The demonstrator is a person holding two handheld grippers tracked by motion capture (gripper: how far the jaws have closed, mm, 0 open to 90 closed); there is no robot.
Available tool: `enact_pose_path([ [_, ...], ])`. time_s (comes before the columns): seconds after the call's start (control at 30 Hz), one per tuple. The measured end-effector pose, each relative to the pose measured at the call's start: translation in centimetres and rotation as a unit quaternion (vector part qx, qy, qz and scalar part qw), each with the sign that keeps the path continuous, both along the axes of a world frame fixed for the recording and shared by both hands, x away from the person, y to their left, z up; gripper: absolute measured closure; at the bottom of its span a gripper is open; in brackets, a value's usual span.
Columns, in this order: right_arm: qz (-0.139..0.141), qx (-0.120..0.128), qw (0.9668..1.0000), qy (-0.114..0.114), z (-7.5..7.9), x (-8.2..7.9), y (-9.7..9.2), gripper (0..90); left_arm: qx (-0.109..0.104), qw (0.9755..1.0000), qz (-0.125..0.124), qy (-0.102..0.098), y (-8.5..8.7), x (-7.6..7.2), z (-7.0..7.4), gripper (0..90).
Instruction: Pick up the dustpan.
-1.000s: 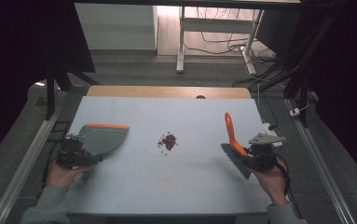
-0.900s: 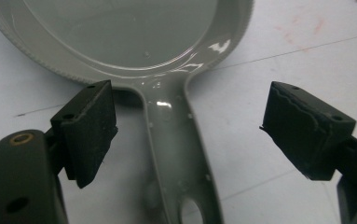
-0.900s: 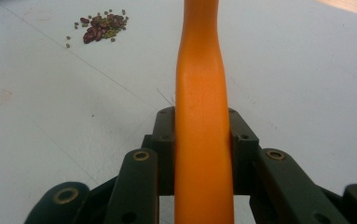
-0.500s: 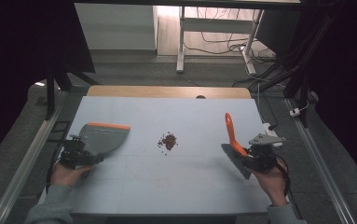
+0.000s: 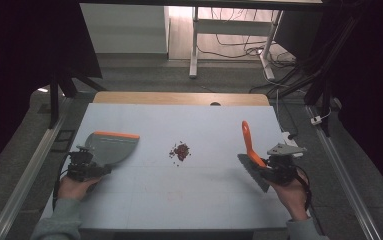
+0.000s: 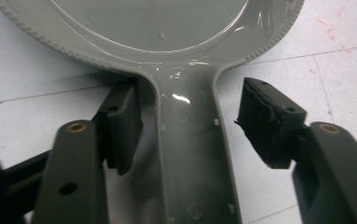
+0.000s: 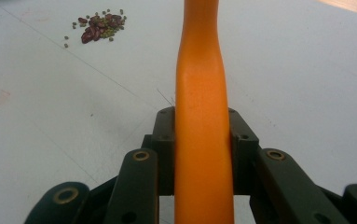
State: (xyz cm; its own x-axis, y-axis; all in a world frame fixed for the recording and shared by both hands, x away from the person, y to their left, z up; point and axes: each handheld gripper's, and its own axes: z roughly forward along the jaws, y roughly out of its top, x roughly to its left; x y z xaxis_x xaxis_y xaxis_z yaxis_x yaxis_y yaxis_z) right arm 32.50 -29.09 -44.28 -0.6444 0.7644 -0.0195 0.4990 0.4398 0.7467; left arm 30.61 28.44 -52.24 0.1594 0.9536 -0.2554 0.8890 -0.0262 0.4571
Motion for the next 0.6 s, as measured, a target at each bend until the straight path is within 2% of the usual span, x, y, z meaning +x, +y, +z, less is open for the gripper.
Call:
enact_pose_path([
  [0.07,0.000,0.000,1.0000,0.000,-0.01,0.01,0.00,70.3,-0.003,1.0000,-0.002,-0.002,0.04,0.10,-0.10,43.2],
  [0.13,0.000,0.000,1.0000,0.001,-0.05,0.04,-0.02,70.3,-0.008,0.9999,-0.003,-0.006,0.11,0.17,-0.12,49.7],
  [0.3,-0.003,-0.001,1.0000,0.000,-0.07,0.05,-0.13,70.4,-0.010,0.9999,-0.002,-0.008,0.23,0.27,-0.36,59.0],
  [0.43,-0.004,-0.002,1.0000,-0.003,-0.04,0.01,-0.22,70.3,-0.010,0.9999,-0.002,-0.010,0.47,0.17,-0.30,60.6],
  [0.6,-0.011,0.004,0.9999,-0.007,0.09,0.02,-0.40,70.4,-0.016,0.9996,-0.002,-0.024,0.97,0.07,-0.17,61.6],
])
